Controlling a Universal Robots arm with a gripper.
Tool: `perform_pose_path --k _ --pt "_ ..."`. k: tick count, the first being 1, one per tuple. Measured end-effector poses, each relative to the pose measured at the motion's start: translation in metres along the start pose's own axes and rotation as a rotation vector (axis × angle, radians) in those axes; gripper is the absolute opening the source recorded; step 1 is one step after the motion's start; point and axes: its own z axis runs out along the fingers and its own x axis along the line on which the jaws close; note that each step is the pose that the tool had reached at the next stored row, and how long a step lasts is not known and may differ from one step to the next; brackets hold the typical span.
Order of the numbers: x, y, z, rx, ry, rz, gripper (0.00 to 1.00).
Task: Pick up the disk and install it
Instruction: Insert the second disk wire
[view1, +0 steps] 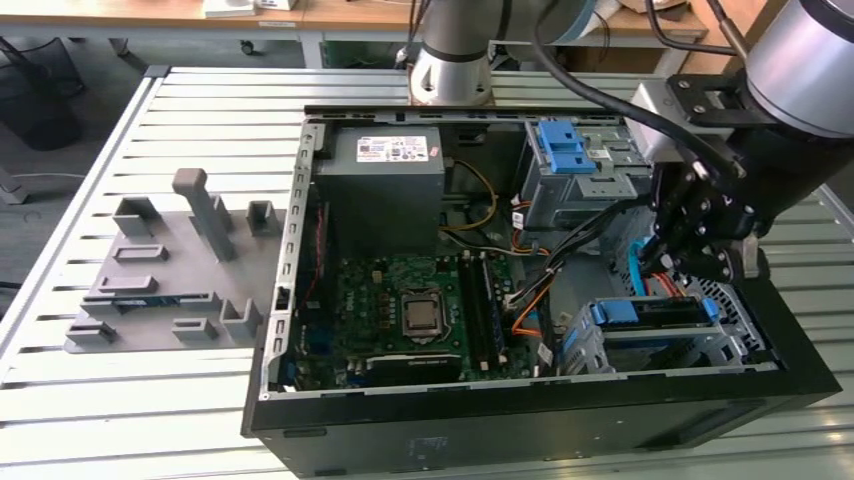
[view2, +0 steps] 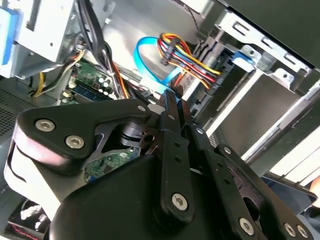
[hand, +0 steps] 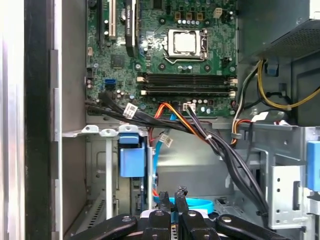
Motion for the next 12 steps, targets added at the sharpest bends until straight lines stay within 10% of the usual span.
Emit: perform_pose_path --k 12 --pt "0.0107 -0.0006 0.0071 -0.0058 0.0 0.01 0.16"
